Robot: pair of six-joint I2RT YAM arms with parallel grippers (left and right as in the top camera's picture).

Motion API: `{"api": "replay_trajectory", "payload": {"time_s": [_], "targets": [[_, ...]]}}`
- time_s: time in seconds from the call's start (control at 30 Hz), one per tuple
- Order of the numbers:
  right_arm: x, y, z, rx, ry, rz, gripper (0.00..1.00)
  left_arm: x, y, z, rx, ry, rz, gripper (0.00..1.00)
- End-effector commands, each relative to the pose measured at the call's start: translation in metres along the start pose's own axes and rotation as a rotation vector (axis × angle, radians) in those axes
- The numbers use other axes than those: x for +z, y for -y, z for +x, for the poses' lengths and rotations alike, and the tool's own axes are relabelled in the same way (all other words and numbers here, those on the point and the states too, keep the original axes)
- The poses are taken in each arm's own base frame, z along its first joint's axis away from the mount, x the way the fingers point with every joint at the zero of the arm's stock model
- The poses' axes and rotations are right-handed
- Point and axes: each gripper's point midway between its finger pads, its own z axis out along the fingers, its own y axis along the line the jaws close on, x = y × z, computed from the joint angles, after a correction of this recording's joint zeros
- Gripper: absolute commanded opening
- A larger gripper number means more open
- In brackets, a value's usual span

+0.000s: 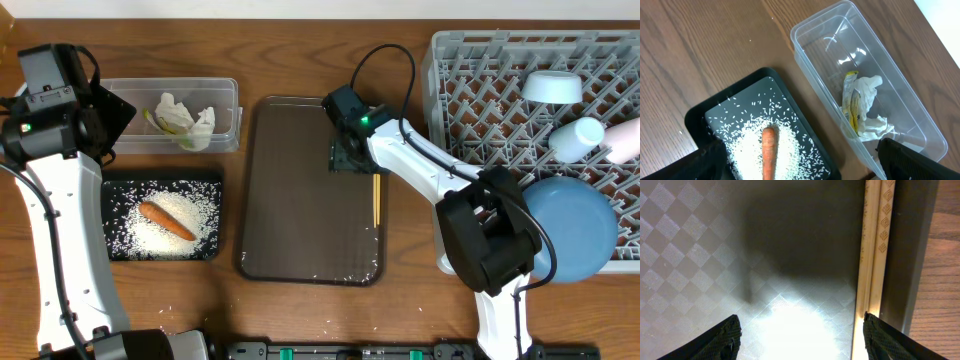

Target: Sort waste into correct bins and load items into the dishwasher rack

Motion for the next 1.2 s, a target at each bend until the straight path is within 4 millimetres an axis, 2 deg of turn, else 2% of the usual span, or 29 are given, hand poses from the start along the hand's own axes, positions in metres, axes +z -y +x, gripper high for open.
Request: {"api": "replay_trajectory", "payload": {"time_s": [0.0,0.33,0.67,0.87,0.93,1.1,1.13,1.17], "targets": [[0.001,0.000,-0.004,0.014,0.025,0.025,0.76,0.000,-0.001,-0.002,-0.005,0.004,-0.007,0.98],[0.004,0.001,-0.002,0.012,0.021,0.032,0.77,0.000,-0.001,-0.002,-0.005,0.004,-0.007,0.98],[0.020,0.004,0.006,0.011,-0.015,0.050,0.77,0.000,-0.001,-0.002,-0.005,0.004,-0.007,0.98],[0.021,0.003,0.007,0.011,-0.021,0.046,0.75,0.000,-0.001,-0.002,-0.005,0.004,-0.007,0.98],[0.021,0.003,0.007,0.011,-0.022,0.046,0.63,0.000,-0.001,-0.002,-0.005,0.004,-0.007,0.98],[0.020,0.000,0.006,0.027,-0.023,0.032,0.09,0.000,-0.001,-0.002,-0.005,0.004,-0.007,0.98],[0.018,-0.002,0.006,0.027,-0.024,0.023,0.01,0.000,-0.001,-0.002,-0.005,0.004,-0.007,0.98],[0.015,-0.002,0.005,0.028,-0.024,0.019,0.01,0.000,-0.001,-0.002,-0.005,0.004,-0.007,0.98]]}}
